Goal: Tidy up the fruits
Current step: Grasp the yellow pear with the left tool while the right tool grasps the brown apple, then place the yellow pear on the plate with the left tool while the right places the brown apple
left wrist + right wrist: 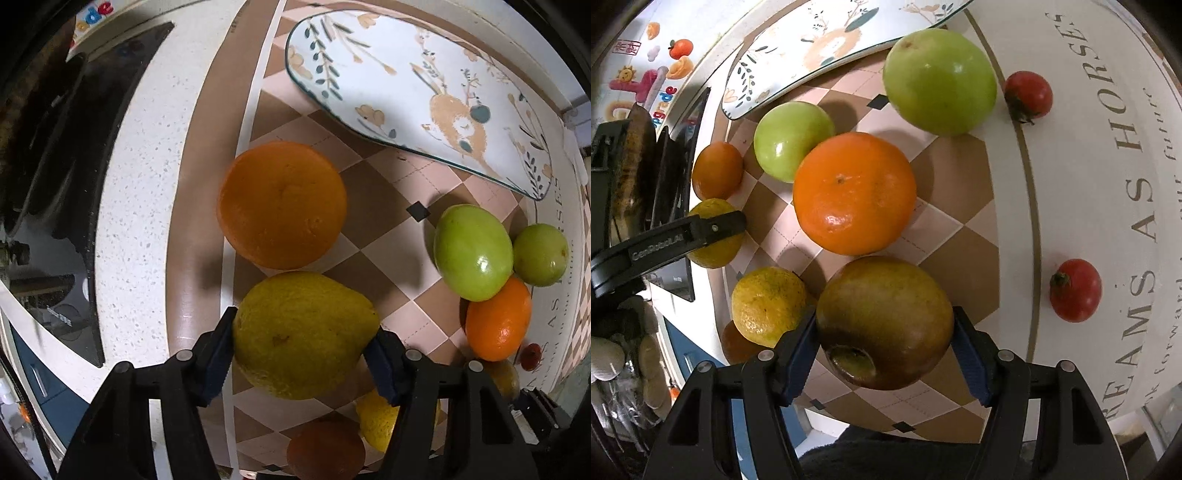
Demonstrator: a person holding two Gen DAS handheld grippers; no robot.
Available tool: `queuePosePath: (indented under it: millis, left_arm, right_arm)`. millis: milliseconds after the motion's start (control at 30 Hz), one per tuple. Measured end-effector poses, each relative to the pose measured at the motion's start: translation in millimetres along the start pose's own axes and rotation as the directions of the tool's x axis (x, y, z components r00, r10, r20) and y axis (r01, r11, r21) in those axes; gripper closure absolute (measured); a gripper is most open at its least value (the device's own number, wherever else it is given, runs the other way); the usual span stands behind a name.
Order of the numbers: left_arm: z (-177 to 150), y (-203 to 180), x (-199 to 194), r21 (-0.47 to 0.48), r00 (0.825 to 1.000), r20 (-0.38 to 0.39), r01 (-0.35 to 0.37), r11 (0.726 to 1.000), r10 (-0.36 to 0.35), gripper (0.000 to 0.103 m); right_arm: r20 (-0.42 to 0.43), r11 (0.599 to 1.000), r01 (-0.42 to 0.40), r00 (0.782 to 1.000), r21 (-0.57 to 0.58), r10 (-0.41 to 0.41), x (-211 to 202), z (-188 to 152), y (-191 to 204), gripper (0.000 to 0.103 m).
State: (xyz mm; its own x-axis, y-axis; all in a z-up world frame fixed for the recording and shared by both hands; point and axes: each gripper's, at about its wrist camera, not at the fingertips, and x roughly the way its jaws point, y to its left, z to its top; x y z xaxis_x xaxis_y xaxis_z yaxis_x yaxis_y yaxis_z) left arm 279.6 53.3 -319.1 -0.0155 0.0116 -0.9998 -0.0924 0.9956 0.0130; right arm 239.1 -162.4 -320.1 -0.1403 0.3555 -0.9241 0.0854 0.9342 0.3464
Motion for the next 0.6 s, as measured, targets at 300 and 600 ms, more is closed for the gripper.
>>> queuePosePath:
  millis: [300, 600]
  left_arm:
    - [7, -19, -94, 0.059, 0.985, 0.137, 0.097, 0.994, -0.105, 0.042]
    - [106, -33, -126, 0.071, 0.965, 0.187, 0.176, 0.982, -0.186, 0.042]
  right_arm:
    - [0.101, 0.993, -0.118, 0.988, -0.02, 0.119, -73, 19, 0, 0.033]
    - [0.209, 0.994, -0.078, 0.974, -0.073, 0.091, -101, 147, 20, 0.033]
